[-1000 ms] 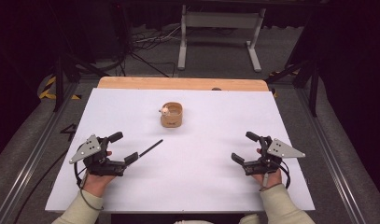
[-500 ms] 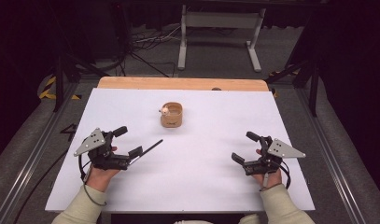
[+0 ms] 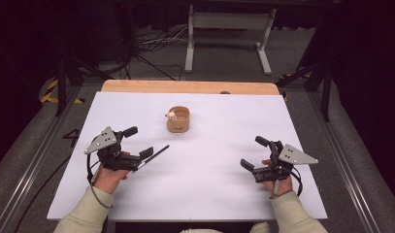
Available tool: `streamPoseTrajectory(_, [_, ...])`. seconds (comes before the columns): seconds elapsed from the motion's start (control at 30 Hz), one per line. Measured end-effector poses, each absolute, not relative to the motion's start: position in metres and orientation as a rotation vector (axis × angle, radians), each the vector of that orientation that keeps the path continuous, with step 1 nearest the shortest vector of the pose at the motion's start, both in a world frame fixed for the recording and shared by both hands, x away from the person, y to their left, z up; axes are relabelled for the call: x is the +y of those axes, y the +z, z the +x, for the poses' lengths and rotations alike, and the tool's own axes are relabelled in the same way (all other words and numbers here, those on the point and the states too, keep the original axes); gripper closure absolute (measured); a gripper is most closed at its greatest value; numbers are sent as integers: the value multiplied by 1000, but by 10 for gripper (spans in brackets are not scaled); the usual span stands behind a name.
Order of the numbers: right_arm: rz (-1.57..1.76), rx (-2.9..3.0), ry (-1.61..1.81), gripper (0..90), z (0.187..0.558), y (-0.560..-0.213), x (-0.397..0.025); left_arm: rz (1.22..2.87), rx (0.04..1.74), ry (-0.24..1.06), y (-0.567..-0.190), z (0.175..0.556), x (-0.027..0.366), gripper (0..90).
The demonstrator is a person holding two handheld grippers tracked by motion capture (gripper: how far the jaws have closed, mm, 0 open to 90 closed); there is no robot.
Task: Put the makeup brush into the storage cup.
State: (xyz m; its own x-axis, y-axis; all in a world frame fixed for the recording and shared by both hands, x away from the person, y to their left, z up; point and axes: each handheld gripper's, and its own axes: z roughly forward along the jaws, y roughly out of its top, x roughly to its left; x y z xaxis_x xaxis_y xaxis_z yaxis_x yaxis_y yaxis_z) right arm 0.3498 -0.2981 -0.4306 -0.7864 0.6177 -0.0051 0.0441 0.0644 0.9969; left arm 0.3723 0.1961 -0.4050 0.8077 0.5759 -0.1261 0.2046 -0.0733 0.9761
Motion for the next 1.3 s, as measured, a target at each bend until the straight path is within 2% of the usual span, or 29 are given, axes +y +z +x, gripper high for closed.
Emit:
streamPoseTrajectory(0.67, [683,1935,1770,0,350,-429,-298,1956,658,410,-373,391,187,34])
streamPoseTrajectory(1.3, [688,1950,1782,0,351,-430,-298,2232,760,278,-364,415,171,19])
